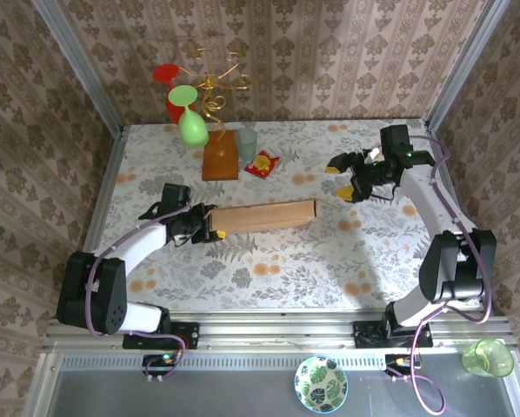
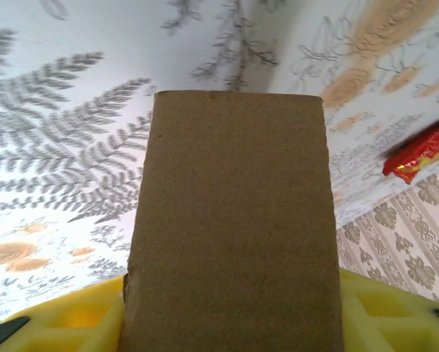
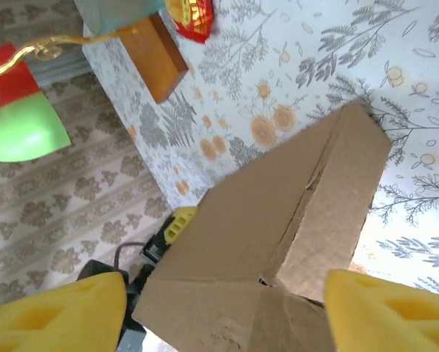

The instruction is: Fold the paper box

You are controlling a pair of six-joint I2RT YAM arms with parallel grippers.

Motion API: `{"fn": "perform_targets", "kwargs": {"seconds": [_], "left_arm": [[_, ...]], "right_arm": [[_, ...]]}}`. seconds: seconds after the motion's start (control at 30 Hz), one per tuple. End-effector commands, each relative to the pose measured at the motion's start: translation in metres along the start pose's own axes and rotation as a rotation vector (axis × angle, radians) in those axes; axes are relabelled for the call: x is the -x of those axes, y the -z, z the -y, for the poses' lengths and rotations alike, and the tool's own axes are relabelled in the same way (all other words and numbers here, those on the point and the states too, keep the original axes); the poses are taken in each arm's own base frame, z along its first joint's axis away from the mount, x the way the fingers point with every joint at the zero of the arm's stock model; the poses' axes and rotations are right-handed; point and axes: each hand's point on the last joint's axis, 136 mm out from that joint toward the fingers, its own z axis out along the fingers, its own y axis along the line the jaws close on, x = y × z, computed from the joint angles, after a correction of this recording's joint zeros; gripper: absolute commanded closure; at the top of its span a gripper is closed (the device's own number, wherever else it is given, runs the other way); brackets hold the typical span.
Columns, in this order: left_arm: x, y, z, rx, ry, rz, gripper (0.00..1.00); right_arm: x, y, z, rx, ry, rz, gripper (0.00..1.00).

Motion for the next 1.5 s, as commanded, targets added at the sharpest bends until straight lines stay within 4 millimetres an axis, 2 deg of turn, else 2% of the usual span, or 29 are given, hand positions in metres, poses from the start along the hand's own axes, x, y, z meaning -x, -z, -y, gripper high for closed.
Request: {"fn": "perform_targets", "kwargs": {"seconds": [0.0,0.03,0.1,0.17,0.27,0.4,0.57,0.67,0.83,0.97,1.23,1.47], "left_arm": [[0.003,0.014,-0.019,0.09,0.027,0.032,0.76],[0.005,0.015,-0.021,0.097,0.035,0.04,0.76],[0.01,0.016,-0.022,0.102,0.054,0.046,0.76],[0.016,0.018,-0.024,0.118,0.068,0.058,0.75],[0.025,0.02,-0.023,0.144,0.076,0.076,0.75],[0.032,0.018,-0.019,0.172,0.077,0.072,0.76],[0.033,0.012,-0.012,0.189,0.064,0.06,0.77],[0.034,0.011,-0.009,0.198,0.058,0.061,0.77],[0.035,0.009,-0.006,0.202,0.056,0.064,0.78],[0.035,0.008,-0.005,0.199,0.06,0.065,0.77],[0.038,0.005,-0.006,0.198,0.082,0.067,0.78],[0.038,0.004,-0.006,0.2,0.081,0.063,0.77]], "right_arm": [[0.003,0.017,-0.009,-0.079,0.308,0.139,0.47],[-0.002,0.021,-0.013,-0.114,0.423,0.166,0.55],[-0.015,0.025,-0.018,-0.162,0.67,0.214,0.62],[-0.029,0.026,-0.021,-0.174,0.882,0.245,0.65],[-0.049,0.022,-0.028,-0.146,1.115,0.262,0.64],[-0.066,0.017,-0.032,-0.123,1.244,0.2,0.58],[-0.072,0.002,-0.011,-0.234,1.319,0.084,0.55],[-0.077,-0.007,-0.009,-0.249,1.353,0.035,0.56],[-0.079,-0.017,-0.009,-0.305,1.382,-0.017,0.62],[-0.074,-0.024,-0.001,-0.358,1.367,-0.043,0.73],[-0.068,-0.022,0.007,-0.425,1.364,-0.026,0.76],[-0.068,-0.028,0.008,-0.44,1.351,-0.028,0.87]]}}
